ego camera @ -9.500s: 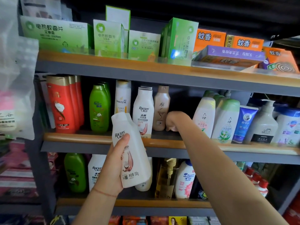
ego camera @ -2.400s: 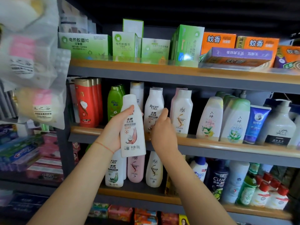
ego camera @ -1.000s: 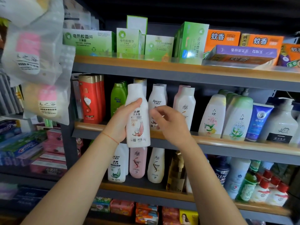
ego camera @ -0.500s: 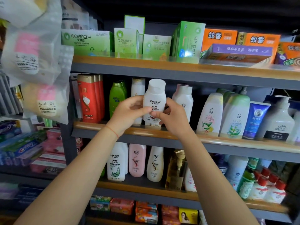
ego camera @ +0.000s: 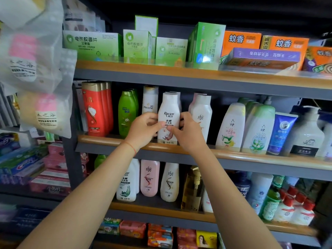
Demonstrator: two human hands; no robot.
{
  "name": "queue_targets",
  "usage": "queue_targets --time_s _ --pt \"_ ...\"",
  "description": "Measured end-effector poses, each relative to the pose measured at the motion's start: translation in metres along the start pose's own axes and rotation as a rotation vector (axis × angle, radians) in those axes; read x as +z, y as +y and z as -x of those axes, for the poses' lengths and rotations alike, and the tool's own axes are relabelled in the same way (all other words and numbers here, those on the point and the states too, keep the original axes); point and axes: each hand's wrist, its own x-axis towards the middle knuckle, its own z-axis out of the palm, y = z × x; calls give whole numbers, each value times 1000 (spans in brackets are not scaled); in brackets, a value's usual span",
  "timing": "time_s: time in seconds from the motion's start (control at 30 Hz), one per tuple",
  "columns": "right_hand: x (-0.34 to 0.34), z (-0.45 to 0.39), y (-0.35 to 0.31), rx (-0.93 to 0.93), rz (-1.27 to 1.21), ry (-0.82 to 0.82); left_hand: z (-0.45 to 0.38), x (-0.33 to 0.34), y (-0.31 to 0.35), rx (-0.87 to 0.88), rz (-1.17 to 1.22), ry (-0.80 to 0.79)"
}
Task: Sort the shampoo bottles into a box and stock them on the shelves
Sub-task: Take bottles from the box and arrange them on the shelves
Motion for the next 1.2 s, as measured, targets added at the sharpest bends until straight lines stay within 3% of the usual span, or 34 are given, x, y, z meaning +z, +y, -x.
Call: queue_targets --time_s 0.47,0.7,0.77,0.9,1.13,1.2 --pt "12 4 11 -28 167 142 -7 1 -18 -13 -113 -15" --pt "25 35 -19 -209 73 377 23 -22 -7 147 -116 196" --pt "49 47 -31 -245 -107 247 49 -42 -18 103 -61 225" --pt "146 81 -31 -76 -370 -306 117 -102 -101 -153 -54 327" --pt "375 233 37 481 -312 -1027 356 -208 -282 -940 -152 682" --pt "422 290 50 608 -269 -1186 422 -225 -303 -1105 -283 684"
